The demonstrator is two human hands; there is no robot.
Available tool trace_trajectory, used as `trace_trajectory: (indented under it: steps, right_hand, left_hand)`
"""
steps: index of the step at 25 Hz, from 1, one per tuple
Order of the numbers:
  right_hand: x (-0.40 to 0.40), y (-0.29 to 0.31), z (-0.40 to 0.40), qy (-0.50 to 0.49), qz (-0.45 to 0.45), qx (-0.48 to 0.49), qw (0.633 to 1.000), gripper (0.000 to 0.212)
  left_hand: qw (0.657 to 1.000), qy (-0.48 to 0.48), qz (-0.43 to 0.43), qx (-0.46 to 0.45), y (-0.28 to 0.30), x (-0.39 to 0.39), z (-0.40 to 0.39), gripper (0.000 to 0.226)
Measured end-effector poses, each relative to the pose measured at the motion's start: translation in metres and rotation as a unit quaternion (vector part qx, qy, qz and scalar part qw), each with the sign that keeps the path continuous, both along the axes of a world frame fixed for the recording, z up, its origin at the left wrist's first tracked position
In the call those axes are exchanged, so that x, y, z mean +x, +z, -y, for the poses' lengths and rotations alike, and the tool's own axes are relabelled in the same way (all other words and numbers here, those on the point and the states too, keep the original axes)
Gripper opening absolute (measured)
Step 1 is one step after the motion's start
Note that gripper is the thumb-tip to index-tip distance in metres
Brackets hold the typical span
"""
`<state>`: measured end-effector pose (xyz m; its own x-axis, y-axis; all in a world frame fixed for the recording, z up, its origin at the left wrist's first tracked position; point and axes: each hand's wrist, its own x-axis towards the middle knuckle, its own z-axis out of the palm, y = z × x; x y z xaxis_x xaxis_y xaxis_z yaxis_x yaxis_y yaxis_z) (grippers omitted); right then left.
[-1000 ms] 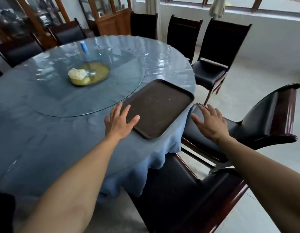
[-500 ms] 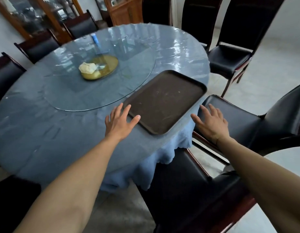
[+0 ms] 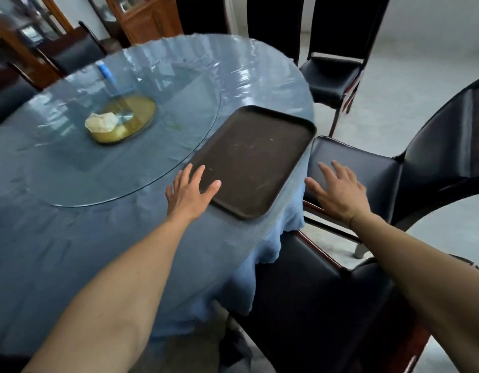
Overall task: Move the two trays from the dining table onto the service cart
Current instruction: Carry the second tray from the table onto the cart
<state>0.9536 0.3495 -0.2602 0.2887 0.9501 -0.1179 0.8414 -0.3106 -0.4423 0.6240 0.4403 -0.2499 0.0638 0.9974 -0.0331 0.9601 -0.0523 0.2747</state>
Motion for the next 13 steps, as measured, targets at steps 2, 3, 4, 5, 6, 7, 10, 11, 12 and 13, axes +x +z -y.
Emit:
trace_trajectory:
  steps: [2,3,4,5,6,7,10,11,12,13]
  right_hand:
    - [-0.012,-0.007,-0.004,-0.03,0.011,-0.006,0.999,0.07]
    - [-0.018,-0.009,-0.008,-0.047,0.013,-0.012,0.999,0.07]
    - [-0.025,-0.01,-0.012,-0.062,0.015,-0.019,0.998,0.07]
    - [-0.032,-0.012,-0.017,-0.076,0.014,-0.026,0.997,0.07]
    - [-0.039,-0.013,-0.022,-0.089,0.013,-0.029,0.995,0.07]
    - [-0.048,-0.014,-0.03,-0.101,0.013,-0.031,0.994,0.07]
    - [-0.068,-0.021,-0.052,-0.115,0.027,-0.033,0.992,0.071]
    - [-0.074,-0.023,-0.06,-0.121,0.025,-0.033,0.992,0.071]
    - [-0.08,-0.025,-0.07,-0.131,0.016,-0.035,0.991,0.071]
    - [-0.083,-0.027,-0.079,-0.142,0.005,-0.039,0.989,0.071]
  left_hand:
    - [1.0,-0.02,0.013,-0.008,-0.007,-0.009,-0.029,0.072]
    - [0.999,-0.03,0.015,-0.013,-0.01,-0.013,-0.043,0.073]
    - [0.999,-0.04,0.017,-0.016,-0.014,-0.018,-0.055,0.073]
    - [0.998,-0.051,0.018,-0.019,-0.017,-0.023,-0.066,0.073]
    - [0.998,-0.062,0.019,-0.017,-0.02,-0.029,-0.078,0.074]
    - [0.997,-0.072,0.019,-0.016,-0.024,-0.037,-0.092,0.074]
    - [0.996,-0.088,0.013,-0.026,-0.032,-0.057,-0.135,0.075]
    - [0.995,-0.097,0.01,-0.028,-0.034,-0.062,-0.149,0.075]
    - [0.994,-0.107,0.007,-0.029,-0.037,-0.068,-0.164,0.075]
    - [0.993,-0.116,0.003,-0.028,-0.039,-0.071,-0.177,0.075]
